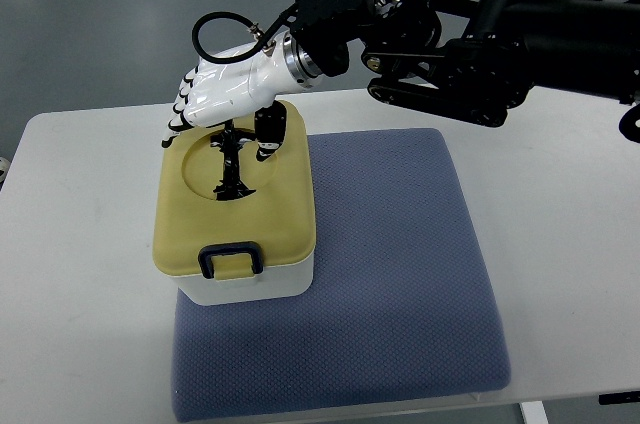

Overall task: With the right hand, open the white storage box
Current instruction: 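Lower the right hand and close its fingers around the black lid handle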

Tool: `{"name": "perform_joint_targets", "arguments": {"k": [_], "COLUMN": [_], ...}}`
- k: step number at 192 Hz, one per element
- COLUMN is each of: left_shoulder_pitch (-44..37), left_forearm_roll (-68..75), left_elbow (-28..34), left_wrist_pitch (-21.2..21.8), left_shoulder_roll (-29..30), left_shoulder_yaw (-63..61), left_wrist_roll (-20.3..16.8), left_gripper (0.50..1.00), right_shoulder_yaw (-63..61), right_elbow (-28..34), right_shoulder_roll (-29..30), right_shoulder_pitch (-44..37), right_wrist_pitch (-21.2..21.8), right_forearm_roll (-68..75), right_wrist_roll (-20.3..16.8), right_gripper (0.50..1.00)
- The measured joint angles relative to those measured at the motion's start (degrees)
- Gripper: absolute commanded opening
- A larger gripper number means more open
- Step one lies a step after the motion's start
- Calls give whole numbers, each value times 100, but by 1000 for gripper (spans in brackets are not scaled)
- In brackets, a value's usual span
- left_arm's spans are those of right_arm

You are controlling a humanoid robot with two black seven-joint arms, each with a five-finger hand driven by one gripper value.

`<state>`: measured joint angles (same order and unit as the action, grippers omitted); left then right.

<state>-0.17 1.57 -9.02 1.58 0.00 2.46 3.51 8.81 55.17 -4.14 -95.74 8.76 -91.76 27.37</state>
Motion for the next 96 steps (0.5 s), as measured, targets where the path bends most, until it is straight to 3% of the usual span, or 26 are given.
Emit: {"name": "perform_joint_targets", "arguments": {"k": [42, 96], "left_shoulder_pitch": [-1, -1], "left_forearm_roll": [0, 0], "left_elbow": [-1, -2], "left_wrist_pitch": [0, 0], "left_shoulder_roll": [0, 0], "left_shoulder_yaw": [0, 0], "left_wrist_roll": [0, 0], "left_gripper": [1000, 1000], "right_shoulder_yaw": [7, 61], "right_elbow": [-31, -135], "right_shoulder_roll": [42, 130], "right_shoulder_pitch": [74, 114], "right_wrist_pitch": [-77, -240], "right_forearm_roll": [-42, -52], "right_wrist_roll": [47, 58], "right_gripper": [897, 760]}}
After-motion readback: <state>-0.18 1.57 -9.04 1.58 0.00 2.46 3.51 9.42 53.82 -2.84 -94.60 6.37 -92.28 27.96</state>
